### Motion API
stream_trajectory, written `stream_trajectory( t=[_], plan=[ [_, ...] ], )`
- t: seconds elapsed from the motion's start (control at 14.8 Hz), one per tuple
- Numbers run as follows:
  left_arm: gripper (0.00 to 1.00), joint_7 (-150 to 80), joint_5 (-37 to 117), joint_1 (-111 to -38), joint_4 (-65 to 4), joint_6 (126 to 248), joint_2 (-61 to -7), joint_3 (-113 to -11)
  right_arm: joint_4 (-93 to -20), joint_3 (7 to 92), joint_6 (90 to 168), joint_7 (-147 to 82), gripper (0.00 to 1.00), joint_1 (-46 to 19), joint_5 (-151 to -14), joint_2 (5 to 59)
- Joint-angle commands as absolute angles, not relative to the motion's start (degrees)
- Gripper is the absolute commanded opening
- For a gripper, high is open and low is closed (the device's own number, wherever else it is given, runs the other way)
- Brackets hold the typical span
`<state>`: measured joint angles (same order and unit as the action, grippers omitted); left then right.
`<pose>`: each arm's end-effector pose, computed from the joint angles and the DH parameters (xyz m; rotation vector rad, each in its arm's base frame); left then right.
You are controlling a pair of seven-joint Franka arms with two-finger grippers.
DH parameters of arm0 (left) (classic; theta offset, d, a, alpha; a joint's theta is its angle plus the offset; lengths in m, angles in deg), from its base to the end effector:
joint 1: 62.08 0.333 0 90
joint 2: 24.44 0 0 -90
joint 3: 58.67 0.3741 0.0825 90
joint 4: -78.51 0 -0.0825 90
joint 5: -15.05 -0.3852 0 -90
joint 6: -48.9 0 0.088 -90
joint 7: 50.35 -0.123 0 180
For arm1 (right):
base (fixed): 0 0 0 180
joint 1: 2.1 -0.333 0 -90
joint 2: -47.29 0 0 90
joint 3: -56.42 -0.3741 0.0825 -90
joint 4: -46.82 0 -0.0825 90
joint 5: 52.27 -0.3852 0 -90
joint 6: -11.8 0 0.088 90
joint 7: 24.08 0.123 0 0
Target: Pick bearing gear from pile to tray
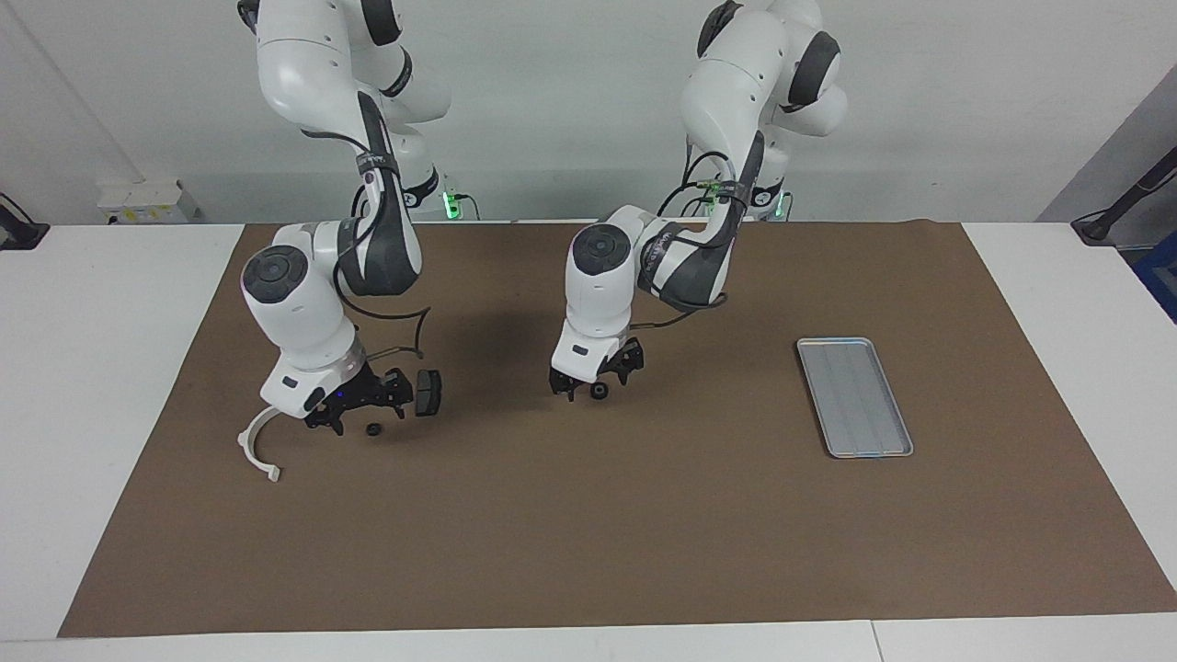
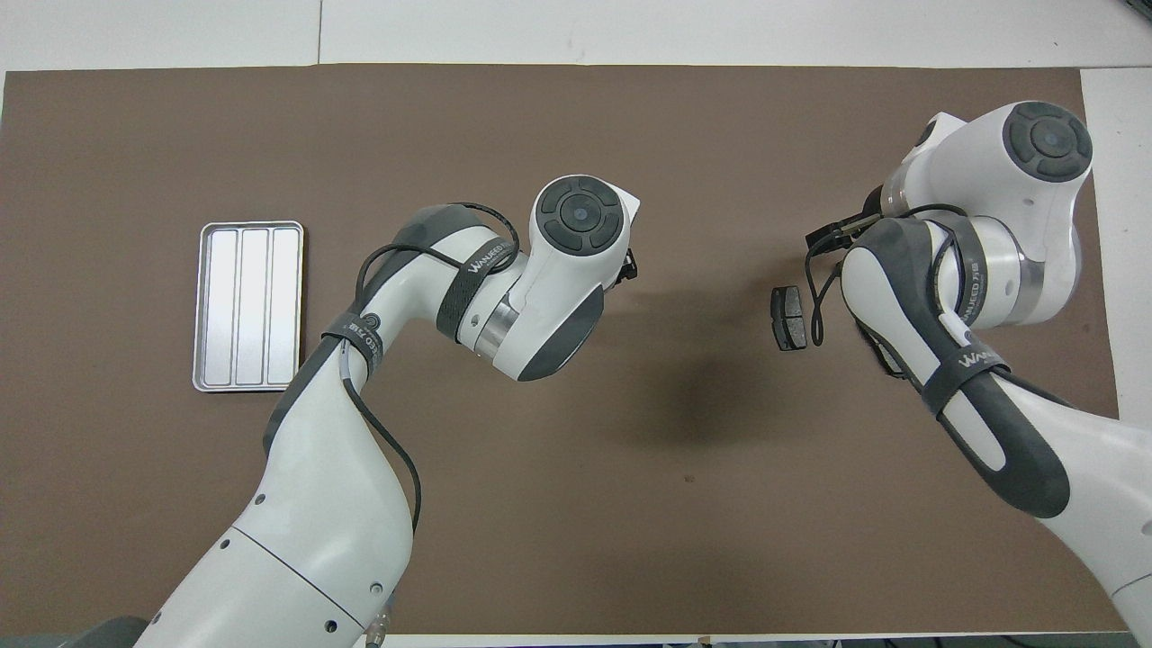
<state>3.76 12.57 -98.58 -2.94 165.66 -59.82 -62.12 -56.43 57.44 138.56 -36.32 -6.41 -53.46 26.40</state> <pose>0.5850 -0.4736 0.3675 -3.1166 -0.3738 -0.0043 0.6679 0.0405 0.3864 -3.1072 -0.4067 -0.0729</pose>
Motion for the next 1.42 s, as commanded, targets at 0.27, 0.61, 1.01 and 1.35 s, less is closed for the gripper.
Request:
stream_trajectory(
  t=[0.27, 0.61, 1.01, 1.35],
  plan=[
    [1.00, 4.6, 13.1, -99.1, -10.8, 171.6, -58.0, -61.6, -61.9, 57.2, 144.7, -39.5, 0.95, -5.4, -54.2, 26.8],
    [1.00, 5.9, 13.6, -99.5, -11.9, 172.9, -57.6, -61.6, -63.7, 57.2, 147.3, -41.7, 0.95, -4.3, -54.2, 26.5],
    [0.68, 6.7, 13.6, -99.6, -14.4, 174.5, -56.8, -61.6, -65.0, 57.1, 147.6, -42.0, 0.91, -4.3, -54.2, 26.1],
    [0.00, 7.3, 13.9, -99.6, -14.4, 173.7, -56.7, -61.6, -65.2, 57.1, 147.6, -41.7, 0.82, -4.3, -54.2, 25.5]
  ],
)
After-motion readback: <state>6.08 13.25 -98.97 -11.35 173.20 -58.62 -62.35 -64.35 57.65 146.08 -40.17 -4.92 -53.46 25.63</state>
